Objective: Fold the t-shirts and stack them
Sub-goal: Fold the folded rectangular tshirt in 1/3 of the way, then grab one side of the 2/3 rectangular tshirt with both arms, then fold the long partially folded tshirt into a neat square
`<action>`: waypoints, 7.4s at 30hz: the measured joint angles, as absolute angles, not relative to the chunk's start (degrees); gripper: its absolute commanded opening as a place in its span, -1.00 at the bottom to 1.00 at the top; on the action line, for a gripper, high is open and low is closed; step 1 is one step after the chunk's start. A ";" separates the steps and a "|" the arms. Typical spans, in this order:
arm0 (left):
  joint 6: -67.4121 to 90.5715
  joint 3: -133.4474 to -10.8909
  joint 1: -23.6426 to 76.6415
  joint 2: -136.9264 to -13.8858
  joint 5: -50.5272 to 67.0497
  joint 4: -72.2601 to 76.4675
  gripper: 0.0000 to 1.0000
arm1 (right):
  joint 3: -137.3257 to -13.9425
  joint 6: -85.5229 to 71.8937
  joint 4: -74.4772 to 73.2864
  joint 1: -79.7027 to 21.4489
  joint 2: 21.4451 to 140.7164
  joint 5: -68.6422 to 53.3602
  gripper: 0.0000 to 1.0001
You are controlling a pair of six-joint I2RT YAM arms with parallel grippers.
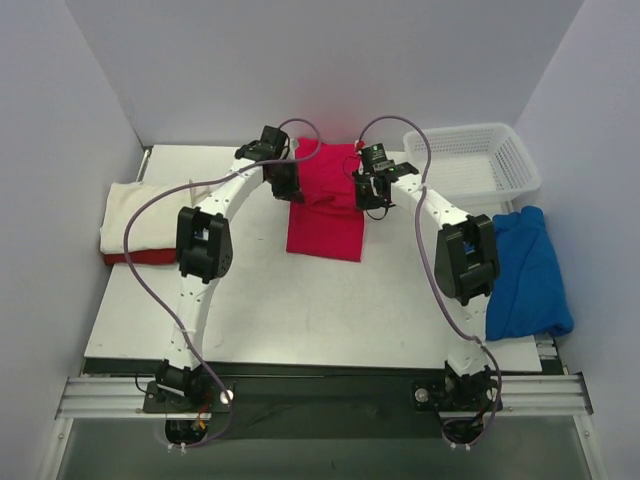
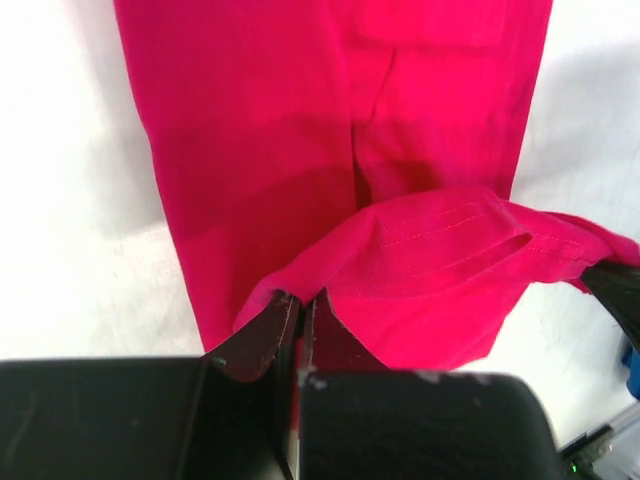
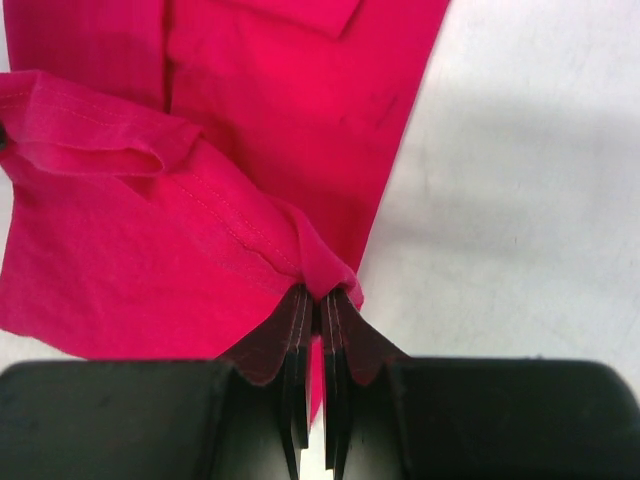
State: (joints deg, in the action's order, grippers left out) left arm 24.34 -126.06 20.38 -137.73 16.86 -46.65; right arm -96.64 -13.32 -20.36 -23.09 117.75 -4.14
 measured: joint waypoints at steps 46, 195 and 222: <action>18.57 -119.94 22.50 -132.66 20.18 -43.57 -0.22 | -97.71 -18.83 -22.13 -26.48 120.57 -8.01 -0.39; 20.84 -69.84 24.53 -74.30 21.43 -55.53 -1.00 | -58.57 -27.59 -27.27 -34.98 70.54 -21.71 -1.00; 20.12 -103.11 19.25 -114.10 18.24 -48.18 -1.00 | -80.55 -23.64 -20.05 -22.94 102.48 -15.99 -1.00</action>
